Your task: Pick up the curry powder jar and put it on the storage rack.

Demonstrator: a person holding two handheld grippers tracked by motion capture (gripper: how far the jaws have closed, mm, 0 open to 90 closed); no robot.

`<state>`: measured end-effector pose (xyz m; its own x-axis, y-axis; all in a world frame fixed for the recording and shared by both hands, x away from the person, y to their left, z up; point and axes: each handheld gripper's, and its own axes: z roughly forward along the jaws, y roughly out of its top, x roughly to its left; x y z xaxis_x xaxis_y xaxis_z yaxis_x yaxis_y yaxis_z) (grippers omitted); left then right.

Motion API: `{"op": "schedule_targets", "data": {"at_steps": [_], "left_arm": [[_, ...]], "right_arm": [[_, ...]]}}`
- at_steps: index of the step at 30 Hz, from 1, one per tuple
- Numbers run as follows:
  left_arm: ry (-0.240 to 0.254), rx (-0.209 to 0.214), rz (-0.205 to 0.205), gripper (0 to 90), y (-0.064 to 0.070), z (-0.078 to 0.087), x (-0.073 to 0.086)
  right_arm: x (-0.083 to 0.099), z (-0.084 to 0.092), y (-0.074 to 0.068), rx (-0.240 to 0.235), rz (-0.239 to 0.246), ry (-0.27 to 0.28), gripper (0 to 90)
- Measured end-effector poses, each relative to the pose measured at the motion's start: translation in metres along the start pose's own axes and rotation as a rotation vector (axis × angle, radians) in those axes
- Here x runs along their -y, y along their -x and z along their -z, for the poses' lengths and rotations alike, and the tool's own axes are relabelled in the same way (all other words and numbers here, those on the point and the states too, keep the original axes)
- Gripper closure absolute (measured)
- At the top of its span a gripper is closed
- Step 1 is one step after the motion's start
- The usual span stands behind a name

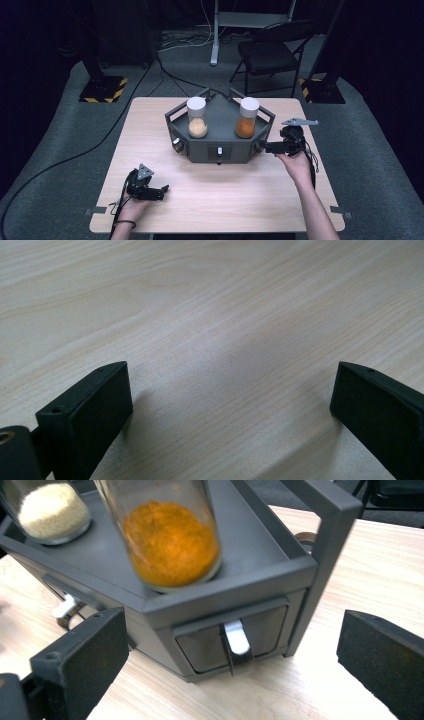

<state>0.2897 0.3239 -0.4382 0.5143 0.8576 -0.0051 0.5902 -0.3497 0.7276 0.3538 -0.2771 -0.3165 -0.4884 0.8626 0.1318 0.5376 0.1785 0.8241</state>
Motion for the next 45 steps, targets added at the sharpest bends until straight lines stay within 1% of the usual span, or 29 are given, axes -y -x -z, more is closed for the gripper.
{"op": "schedule_targets", "data": {"at_steps": [4, 6, 9, 12, 15, 18, 20, 22, 23, 25, 29, 32, 36, 37, 39, 41, 42, 43, 44, 45], "left_arm": [[0.000, 0.000, 0.000, 3.2, 0.000, 0.000, 0.000], [0.000, 0.000, 0.000, 3.2, 0.000, 0.000, 0.000], [0.000, 0.000, 0.000, 3.2, 0.000, 0.000, 0.000], [0.000, -0.001, 0.001, 3.2, 0.000, 0.000, 0.000], [0.000, -0.001, 0.001, 3.2, 0.000, 0.000, 0.000], [0.000, -0.001, 0.001, 3.2, 0.000, 0.000, 0.000], [0.001, -0.001, 0.001, 3.2, 0.000, 0.000, 0.000], [0.000, -0.001, 0.001, 3.2, 0.000, 0.000, 0.000], [0.000, -0.001, 0.001, 3.2, 0.000, 0.000, 0.000], [0.001, -0.001, 0.001, 3.2, 0.000, 0.000, 0.000], [0.001, -0.001, 0.001, 3.2, 0.000, 0.000, 0.000], [0.000, -0.001, 0.001, 3.2, 0.000, 0.000, 0.000], [0.000, -0.001, 0.001, 3.2, 0.000, 0.000, 0.000], [0.000, -0.001, 0.001, 3.2, 0.000, 0.000, 0.000], [0.000, -0.001, 0.001, 3.2, 0.000, 0.000, 0.000], [0.000, -0.001, 0.001, 3.2, 0.000, 0.000, 0.000], [0.000, -0.001, 0.001, 3.2, 0.000, 0.000, 0.000], [0.000, -0.001, 0.001, 3.2, 0.000, 0.000, 0.000], [0.000, -0.001, 0.001, 3.2, 0.000, 0.000, 0.000], [0.000, -0.001, 0.001, 3.2, 0.000, 0.000, 0.000]], "right_arm": [[0.009, 0.000, 0.000, 0.019, 0.018, -0.005, 0.0], [0.015, 0.000, -0.001, 0.026, 0.020, 0.004, 0.0], [0.021, 0.001, 0.000, 0.025, 0.026, -0.002, 0.0], [0.031, 0.003, -0.001, 0.032, 0.041, 0.012, 0.0], [0.041, 0.003, -0.002, 0.043, 0.052, 0.014, 0.0], [0.051, 0.003, -0.001, 0.048, 0.044, 0.008, 0.0], [0.058, 0.004, 0.002, 0.042, 0.036, 0.010, 0.0], [0.066, 0.005, 0.003, 0.043, 0.040, 0.012, 0.0], [0.066, 0.005, 0.003, 0.043, 0.040, 0.012, 0.0], [0.072, 0.006, 0.003, 0.046, 0.042, 0.016, 0.0], [0.085, 0.007, 0.004, 0.049, 0.058, 0.013, 0.0], [0.095, 0.009, 0.006, 0.051, 0.052, 0.019, 0.0], [0.108, 0.010, 0.010, 0.049, 0.047, 0.007, 0.0], [0.108, 0.010, 0.010, 0.049, 0.047, 0.007, 0.0], [0.115, 0.011, 0.011, 0.051, 0.039, 0.001, 0.0], [0.118, 0.011, 0.011, 0.052, 0.035, 0.003, 0.0], [0.122, 0.011, 0.011, 0.053, 0.033, 0.006, 0.0], [0.128, 0.010, 0.009, 0.067, 0.034, 0.013, 0.0], [0.128, 0.010, 0.009, 0.067, 0.034, 0.013, 0.0], [0.132, 0.010, 0.008, 0.075, 0.035, 0.009, 0.0]]}}
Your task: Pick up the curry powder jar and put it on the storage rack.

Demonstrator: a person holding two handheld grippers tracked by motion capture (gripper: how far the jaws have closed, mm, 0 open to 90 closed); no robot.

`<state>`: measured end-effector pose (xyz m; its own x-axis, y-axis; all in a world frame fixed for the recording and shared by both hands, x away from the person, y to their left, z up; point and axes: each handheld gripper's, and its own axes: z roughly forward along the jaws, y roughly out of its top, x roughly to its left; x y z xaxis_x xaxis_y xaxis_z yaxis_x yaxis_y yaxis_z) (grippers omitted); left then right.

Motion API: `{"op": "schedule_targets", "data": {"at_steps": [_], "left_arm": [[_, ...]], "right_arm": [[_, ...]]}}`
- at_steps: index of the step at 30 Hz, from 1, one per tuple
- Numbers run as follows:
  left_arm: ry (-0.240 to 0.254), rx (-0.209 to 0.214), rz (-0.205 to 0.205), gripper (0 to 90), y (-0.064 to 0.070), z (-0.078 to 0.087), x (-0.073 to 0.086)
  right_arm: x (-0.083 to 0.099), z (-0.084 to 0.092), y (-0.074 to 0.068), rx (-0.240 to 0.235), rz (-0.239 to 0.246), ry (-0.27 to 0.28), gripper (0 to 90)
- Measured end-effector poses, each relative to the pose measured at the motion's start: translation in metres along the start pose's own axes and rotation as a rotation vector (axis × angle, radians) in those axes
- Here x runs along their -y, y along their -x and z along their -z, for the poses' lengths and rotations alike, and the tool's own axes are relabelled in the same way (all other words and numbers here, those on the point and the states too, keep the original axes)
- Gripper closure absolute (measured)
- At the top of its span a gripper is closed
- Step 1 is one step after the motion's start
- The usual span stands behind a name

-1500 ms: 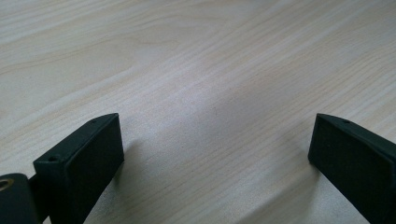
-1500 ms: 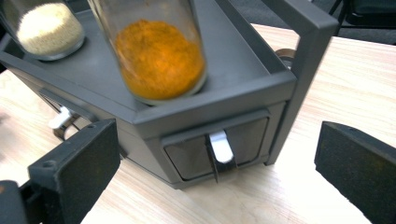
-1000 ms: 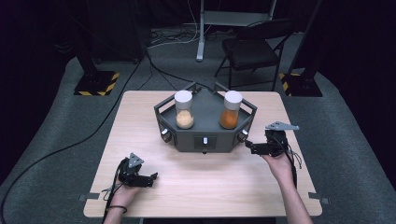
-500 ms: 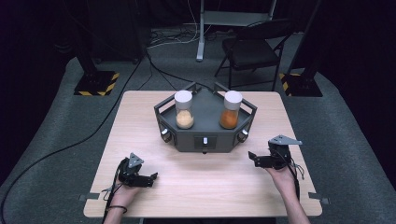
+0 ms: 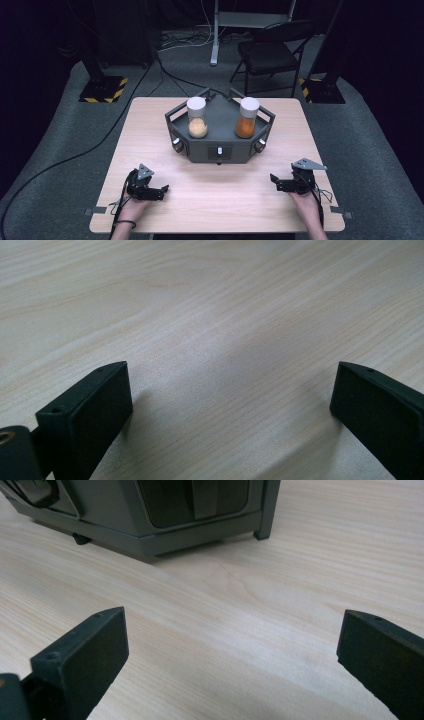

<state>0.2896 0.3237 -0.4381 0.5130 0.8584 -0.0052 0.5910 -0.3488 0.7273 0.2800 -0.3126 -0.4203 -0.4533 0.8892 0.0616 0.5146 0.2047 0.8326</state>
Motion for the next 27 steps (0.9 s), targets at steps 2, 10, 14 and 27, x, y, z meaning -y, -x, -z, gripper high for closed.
{"op": "schedule_targets", "data": {"at_steps": [2, 10, 14, 27], "left_arm": [[0.000, 0.000, 0.000, 3.2, 0.000, 0.000, 0.000], [0.000, -0.001, 0.001, 3.1, 0.000, 0.000, 0.000], [0.001, -0.001, 0.003, 3.0, 0.000, 0.000, 0.000], [-0.001, -0.001, 0.001, 3.0, 0.000, 0.000, 0.000]], "right_arm": [[0.004, 0.000, 0.001, -0.005, -0.012, -0.003, 0.0], [0.012, 0.000, 0.002, 0.001, -0.026, -0.032, 0.0], [0.013, -0.001, 0.001, 0.006, -0.022, -0.059, 0.0], [0.009, -0.013, 0.003, 0.000, -0.013, -0.140, 0.0]]}}
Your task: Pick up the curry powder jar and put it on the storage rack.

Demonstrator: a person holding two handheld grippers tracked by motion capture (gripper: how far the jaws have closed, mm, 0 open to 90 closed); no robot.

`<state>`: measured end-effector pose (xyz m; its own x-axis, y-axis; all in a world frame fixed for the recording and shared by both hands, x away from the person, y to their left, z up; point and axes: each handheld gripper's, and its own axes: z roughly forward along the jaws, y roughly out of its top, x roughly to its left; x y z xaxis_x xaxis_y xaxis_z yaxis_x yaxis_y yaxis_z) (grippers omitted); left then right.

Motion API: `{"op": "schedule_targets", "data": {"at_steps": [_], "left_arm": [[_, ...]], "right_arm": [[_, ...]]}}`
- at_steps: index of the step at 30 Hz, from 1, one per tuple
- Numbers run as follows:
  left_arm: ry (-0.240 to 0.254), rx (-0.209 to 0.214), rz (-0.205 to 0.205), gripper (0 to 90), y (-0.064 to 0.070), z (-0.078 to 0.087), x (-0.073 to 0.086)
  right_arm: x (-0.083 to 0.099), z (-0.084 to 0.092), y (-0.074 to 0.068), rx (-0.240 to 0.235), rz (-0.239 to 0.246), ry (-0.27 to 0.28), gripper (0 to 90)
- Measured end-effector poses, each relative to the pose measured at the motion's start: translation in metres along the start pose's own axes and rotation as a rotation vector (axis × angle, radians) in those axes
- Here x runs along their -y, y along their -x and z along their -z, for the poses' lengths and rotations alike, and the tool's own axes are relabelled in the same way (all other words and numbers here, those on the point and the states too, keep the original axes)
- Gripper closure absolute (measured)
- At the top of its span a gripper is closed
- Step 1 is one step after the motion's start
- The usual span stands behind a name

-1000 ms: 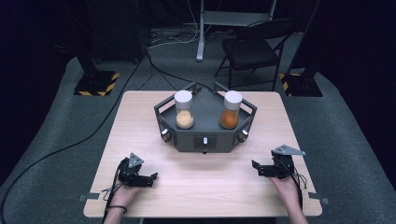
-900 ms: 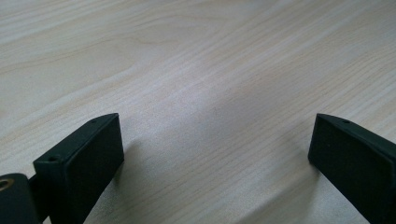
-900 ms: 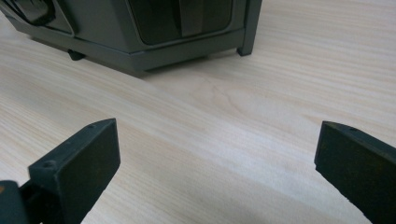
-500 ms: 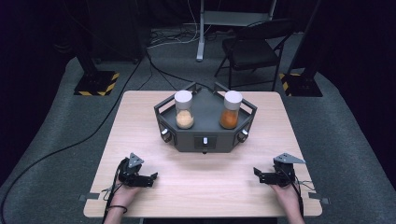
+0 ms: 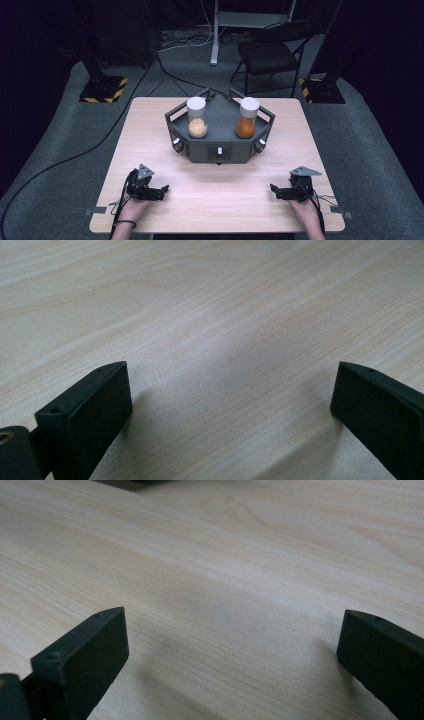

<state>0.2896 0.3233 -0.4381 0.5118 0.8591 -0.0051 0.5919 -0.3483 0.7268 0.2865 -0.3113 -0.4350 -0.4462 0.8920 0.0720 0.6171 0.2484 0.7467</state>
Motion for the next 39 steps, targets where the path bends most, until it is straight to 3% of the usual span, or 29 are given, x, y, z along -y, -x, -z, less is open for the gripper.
{"op": "schedule_targets", "data": {"at_steps": [7, 11, 31, 39], "left_arm": [[0.000, 0.001, -0.001, 3.0, 0.000, 0.000, 0.000], [0.001, 0.001, 0.000, 3.0, 0.000, 0.000, 0.000], [0.001, 0.006, -0.004, 3.0, -0.001, 0.001, 0.002], [0.002, 0.006, -0.003, 3.0, -0.001, 0.001, 0.002]], "right_arm": [[-0.002, -0.001, -0.004, 0.020, 0.026, -0.016, 0.0], [-0.006, -0.003, -0.015, 0.063, 0.054, -0.036, 0.0], [-0.005, -0.003, -0.015, 0.062, 0.053, -0.035, 0.0], [-0.007, -0.004, -0.009, 0.034, 0.078, -0.036, 0.0]]}}
